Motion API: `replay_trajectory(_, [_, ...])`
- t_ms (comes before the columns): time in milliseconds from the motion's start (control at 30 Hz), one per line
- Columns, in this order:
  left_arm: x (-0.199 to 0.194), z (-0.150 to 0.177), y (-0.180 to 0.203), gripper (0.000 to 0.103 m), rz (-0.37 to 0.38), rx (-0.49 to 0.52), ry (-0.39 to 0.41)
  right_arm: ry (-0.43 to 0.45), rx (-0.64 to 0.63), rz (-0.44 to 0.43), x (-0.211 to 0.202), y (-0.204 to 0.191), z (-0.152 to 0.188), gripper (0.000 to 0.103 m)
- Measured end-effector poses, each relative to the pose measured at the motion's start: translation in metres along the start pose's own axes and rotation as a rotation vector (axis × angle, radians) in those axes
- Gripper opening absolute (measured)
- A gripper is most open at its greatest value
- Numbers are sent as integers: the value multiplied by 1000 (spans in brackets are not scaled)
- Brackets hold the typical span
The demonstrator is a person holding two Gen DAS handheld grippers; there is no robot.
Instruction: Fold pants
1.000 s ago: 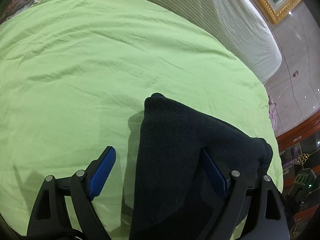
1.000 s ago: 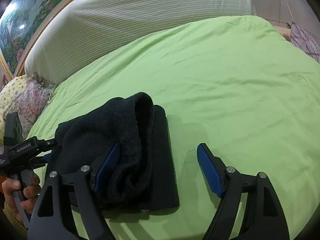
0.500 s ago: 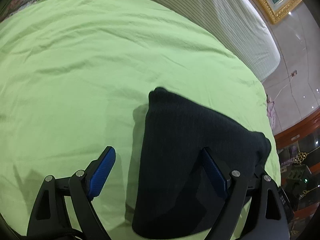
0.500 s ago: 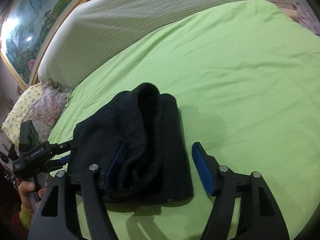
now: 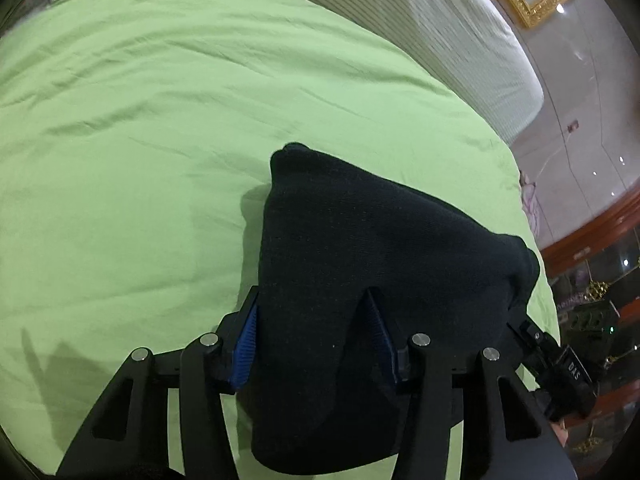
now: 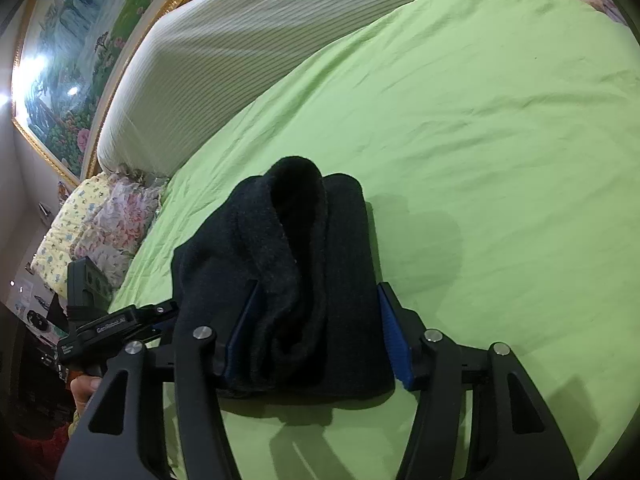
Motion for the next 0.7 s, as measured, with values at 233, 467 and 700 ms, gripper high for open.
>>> replay_trajectory(233, [-25, -6, 0, 33, 56, -25, 42, 30, -36, -32, -11, -24, -5, 43])
replay_trajectory(467, [-70, -23, -10, 31, 83, -59, 134, 37, -72, -108, 0, -59, -10, 41])
replay_trajectory(700, [-117, -54, -47, 31, 66, -85, 243, 12, -81, -207, 48, -98, -16, 41])
Point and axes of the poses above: each gripper's, at about its wrist camera, not at the fingertips, and x roughly the way its jaws point, y to its right, z to its underside, the point moved 1 cm from there along x, roughly the way its jaws point, and after that the axes turned 14 degrees about y, right-handed, at the moved point
